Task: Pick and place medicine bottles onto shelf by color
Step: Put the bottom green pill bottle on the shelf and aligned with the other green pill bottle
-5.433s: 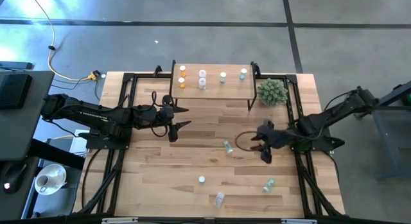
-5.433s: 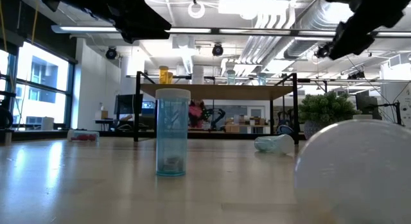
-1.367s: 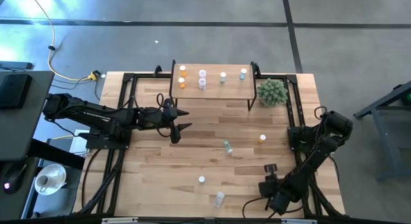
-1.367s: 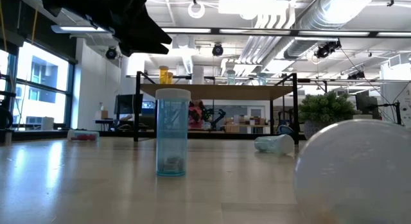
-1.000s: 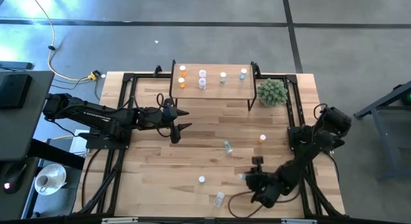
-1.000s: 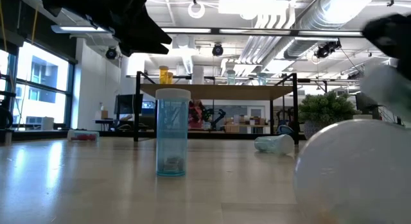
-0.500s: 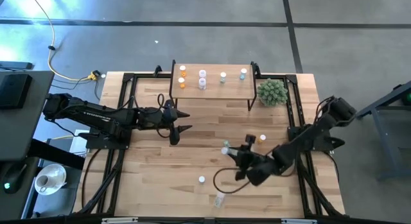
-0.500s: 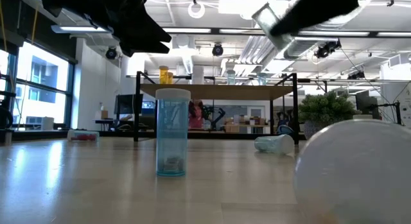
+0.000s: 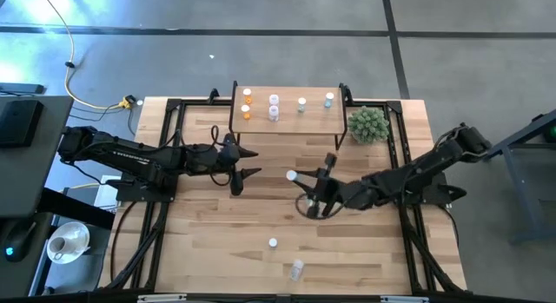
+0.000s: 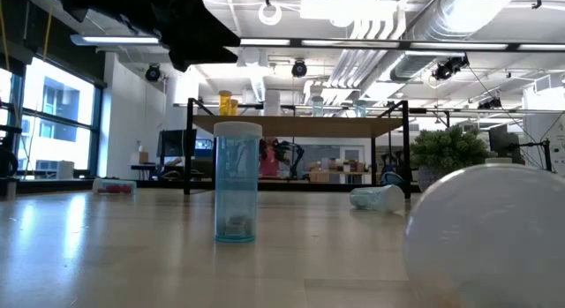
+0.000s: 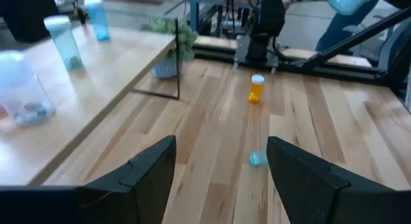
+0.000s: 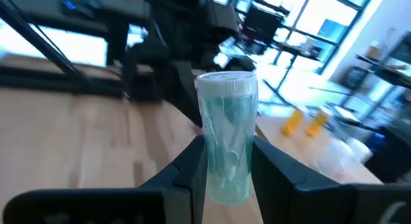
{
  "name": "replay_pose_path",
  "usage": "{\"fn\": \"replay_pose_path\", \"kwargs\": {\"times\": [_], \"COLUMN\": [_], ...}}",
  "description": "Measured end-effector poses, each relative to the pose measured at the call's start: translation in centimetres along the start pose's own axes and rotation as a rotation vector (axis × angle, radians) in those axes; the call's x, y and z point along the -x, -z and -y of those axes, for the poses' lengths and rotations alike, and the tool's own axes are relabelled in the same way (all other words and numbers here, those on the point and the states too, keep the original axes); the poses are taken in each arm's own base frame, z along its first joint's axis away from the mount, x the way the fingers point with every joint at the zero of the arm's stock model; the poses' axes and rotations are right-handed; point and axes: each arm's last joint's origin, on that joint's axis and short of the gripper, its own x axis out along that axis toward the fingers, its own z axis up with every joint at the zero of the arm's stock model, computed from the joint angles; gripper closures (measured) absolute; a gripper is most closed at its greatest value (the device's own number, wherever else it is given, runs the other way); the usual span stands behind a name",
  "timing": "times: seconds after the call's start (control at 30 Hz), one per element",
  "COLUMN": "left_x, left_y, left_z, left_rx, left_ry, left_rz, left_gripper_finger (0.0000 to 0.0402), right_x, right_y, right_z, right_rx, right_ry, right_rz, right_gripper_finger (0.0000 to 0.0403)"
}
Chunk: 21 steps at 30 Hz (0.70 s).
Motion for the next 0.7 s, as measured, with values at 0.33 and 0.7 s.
{"fn": "replay_pose_path", "kwargs": {"times": [0.33,0.7], "left_x": [-1.8,-3.8], "left_y": [-0.4,0.3], "left_z": [2.3,4.5], "left_rx": [-0.163,-0.242], "left_ry": [0.173,0.264], "left_rz": [0.167,0.336], "left_gripper_finger": [0.0167,0.0167], "right_x": [-1.4,-2.2], "right_y": [0.0,1.6], "right_z": [1.2,0.1], "right_rx": [-0.127,-0.15], "right_ry": [-0.208,-0.282], "right_rz": [0.018,-0.078], "right_gripper_finger": [0.0314,0.0314]}}
